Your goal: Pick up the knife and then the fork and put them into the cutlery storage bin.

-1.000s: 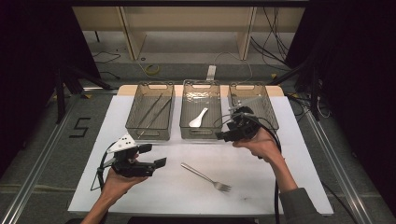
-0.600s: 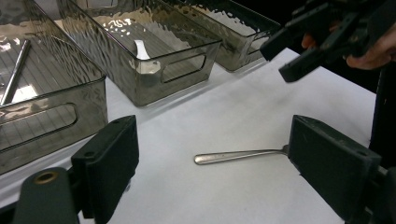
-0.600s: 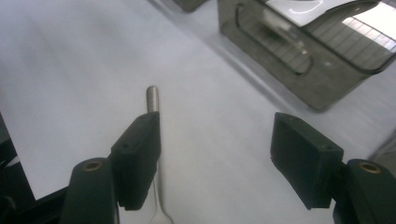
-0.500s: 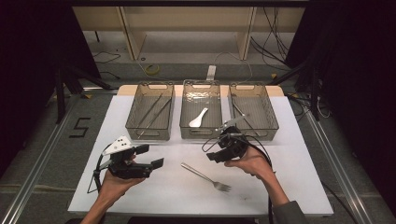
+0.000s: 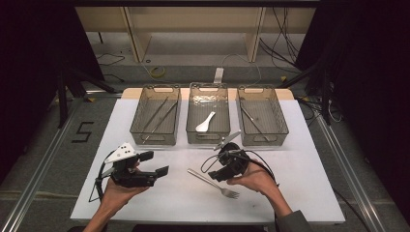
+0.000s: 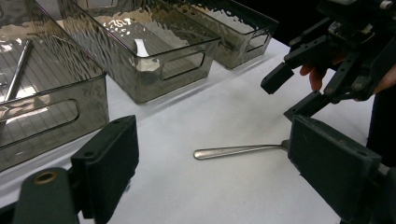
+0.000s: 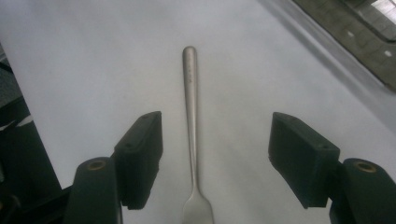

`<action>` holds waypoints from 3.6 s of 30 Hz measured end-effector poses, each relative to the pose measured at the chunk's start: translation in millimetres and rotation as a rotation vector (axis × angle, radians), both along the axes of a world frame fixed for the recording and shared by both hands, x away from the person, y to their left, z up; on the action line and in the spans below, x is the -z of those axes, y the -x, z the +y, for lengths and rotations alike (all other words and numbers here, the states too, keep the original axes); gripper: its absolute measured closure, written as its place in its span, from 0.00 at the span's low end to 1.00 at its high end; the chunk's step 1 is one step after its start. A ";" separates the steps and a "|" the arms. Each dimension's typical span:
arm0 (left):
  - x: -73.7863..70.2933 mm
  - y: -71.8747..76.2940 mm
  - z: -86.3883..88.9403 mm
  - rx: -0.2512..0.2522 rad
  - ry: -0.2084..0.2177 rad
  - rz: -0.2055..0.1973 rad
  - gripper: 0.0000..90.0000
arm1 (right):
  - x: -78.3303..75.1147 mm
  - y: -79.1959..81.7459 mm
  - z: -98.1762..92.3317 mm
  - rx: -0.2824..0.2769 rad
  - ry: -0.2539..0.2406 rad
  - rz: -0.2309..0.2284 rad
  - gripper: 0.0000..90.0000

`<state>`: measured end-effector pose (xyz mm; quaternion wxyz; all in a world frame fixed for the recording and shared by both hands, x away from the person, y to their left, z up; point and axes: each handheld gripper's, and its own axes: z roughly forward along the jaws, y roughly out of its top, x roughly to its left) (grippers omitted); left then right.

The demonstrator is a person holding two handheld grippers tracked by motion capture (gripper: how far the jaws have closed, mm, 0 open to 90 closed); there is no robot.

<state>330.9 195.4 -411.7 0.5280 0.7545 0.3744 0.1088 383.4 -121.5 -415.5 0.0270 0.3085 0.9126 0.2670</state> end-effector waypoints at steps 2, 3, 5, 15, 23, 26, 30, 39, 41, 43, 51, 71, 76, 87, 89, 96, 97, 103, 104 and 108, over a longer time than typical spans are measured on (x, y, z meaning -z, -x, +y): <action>-0.1 -0.3 0.4 -0.001 -0.003 -0.005 0.18 | 2.8 0.6 2.1 0.000 0.009 0.008 0.41; -0.1 -0.4 0.6 -0.002 -0.002 -0.005 0.18 | 4.2 1.2 3.6 0.000 0.019 0.012 0.42; -0.2 -0.3 0.8 -0.005 0.000 -0.006 0.18 | 5.7 2.1 5.8 -0.008 0.027 0.018 0.44; -0.1 -0.3 0.4 -0.001 -0.002 -0.004 0.18 | 19.4 5.2 15.5 -0.063 0.097 0.034 0.59; 0.0 -0.6 0.6 0.000 -0.003 -0.003 0.18 | 29.4 3.0 17.2 -0.061 0.124 0.050 0.67; -0.1 -0.3 0.4 0.000 -0.002 -0.002 0.18 | 32.7 3.0 19.0 -0.061 0.145 0.061 0.69; 0.0 -0.5 0.4 0.000 -0.005 0.000 0.18 | 37.0 3.3 20.7 -0.076 0.157 0.070 0.73; 0.2 -0.5 0.2 0.001 -0.006 0.001 0.18 | 42.1 4.5 22.6 -0.094 0.187 0.074 0.78; 0.2 -0.4 0.1 0.002 -0.005 0.001 0.18 | 42.9 4.6 22.6 -0.096 0.195 0.074 0.79; 0.2 -0.6 0.2 0.003 -0.007 -0.001 0.18 | 43.3 5.0 22.9 -0.095 0.201 0.078 0.80; 0.2 -0.5 0.0 0.002 -0.008 -0.001 0.18 | 44.7 5.7 23.7 -0.111 0.223 0.065 0.85; 0.1 -0.5 0.2 0.002 -0.008 -0.001 0.18 | 45.1 7.2 27.8 -0.121 0.247 0.054 0.94; 0.0 -0.5 0.1 0.003 -0.009 -0.001 0.18 | 45.0 7.4 27.8 -0.121 0.246 0.049 0.95; -0.4 -0.3 0.9 -0.001 -0.004 -0.005 0.18 | 43.6 4.8 24.3 -0.095 0.222 0.054 0.95; -0.4 -0.4 1.0 -0.001 -0.004 -0.005 0.18 | 43.8 2.2 20.7 -0.111 0.215 0.035 0.95; -0.4 -0.3 0.9 -0.001 -0.005 -0.005 0.18 | 39.0 0.3 14.1 -0.078 0.180 0.040 0.95; -0.3 -0.4 0.9 -0.001 -0.003 -0.004 0.18 | 38.5 -0.4 12.9 -0.073 0.179 0.044 0.95; -0.3 -0.5 0.9 0.000 -0.005 -0.003 0.18 | 33.9 -3.8 3.9 -0.051 0.154 0.038 0.95; -0.4 -0.4 0.9 0.000 -0.005 -0.003 0.18 | 33.4 -4.4 2.5 -0.043 0.152 0.033 0.95; -0.2 -0.5 0.9 0.002 -0.006 0.000 0.18 | 31.4 -6.9 -2.9 -0.021 0.143 0.037 0.95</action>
